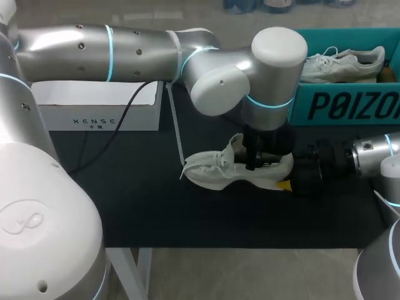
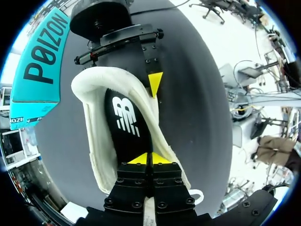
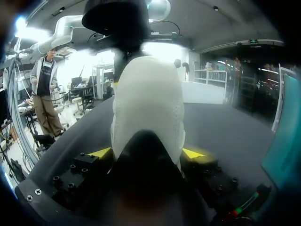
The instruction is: Take the shoe out of the shoebox, open the shoe tongue, remove and reinsert the insole, then place the shoe into the shoebox
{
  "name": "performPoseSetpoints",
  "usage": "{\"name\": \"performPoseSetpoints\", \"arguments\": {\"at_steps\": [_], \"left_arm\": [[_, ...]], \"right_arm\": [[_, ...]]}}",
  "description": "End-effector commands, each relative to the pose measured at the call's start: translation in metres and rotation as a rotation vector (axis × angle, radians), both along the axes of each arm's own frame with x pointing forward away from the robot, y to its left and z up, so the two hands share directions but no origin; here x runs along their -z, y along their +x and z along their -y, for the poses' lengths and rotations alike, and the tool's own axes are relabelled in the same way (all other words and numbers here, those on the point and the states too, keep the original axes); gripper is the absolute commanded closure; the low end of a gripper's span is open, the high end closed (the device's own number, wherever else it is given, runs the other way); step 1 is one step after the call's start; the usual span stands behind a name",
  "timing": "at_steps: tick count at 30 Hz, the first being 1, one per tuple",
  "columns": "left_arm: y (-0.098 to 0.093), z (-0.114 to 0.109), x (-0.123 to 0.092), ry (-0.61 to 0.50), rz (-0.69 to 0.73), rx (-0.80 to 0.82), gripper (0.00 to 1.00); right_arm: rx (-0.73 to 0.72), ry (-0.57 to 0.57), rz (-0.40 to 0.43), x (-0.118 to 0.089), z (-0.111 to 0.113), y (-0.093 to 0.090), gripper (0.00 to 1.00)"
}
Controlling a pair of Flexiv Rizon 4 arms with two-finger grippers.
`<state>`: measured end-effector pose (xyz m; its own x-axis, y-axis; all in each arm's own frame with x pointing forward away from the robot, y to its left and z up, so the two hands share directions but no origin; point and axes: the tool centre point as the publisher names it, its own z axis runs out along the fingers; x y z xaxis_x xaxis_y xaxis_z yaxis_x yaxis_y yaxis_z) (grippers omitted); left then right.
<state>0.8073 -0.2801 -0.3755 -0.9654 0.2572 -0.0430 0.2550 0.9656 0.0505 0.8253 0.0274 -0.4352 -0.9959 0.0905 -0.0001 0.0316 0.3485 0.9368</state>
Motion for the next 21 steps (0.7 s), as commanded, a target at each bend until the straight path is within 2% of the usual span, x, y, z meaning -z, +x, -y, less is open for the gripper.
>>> {"name": "performPoseSetpoints", "arguments": {"at_steps": [1,3,7,13,18,19,21], "left_arm": [[0.002,0.005,0.004,0.011,-0.014,-0.005,0.53],[0.001,0.006,0.006,0.013,-0.016,-0.002,0.51],[0.002,0.008,0.010,0.019,-0.019,0.005,0.60],[0.007,0.009,0.019,0.025,-0.006,0.013,0.55],[0.013,0.010,0.037,0.028,0.020,0.011,0.52],[0.015,0.010,0.041,0.017,0.038,0.001,0.48],[0.016,0.012,0.049,0.024,0.049,0.008,0.30]], "right_arm": [[0.002,-0.003,-0.001,0.004,-0.002,0.001,1.00],[0.002,-0.003,-0.001,0.004,-0.002,0.001,1.00],[0.002,-0.003,-0.001,0.004,-0.002,0.001,1.00],[0.002,-0.003,-0.001,0.004,-0.002,0.001,1.00],[0.002,-0.003,-0.001,0.004,-0.002,0.001,1.00],[0.002,-0.003,-0.001,0.004,-0.002,0.001,1.00],[0.002,-0.003,-0.001,0.004,-0.002,0.001,1.00]]}}
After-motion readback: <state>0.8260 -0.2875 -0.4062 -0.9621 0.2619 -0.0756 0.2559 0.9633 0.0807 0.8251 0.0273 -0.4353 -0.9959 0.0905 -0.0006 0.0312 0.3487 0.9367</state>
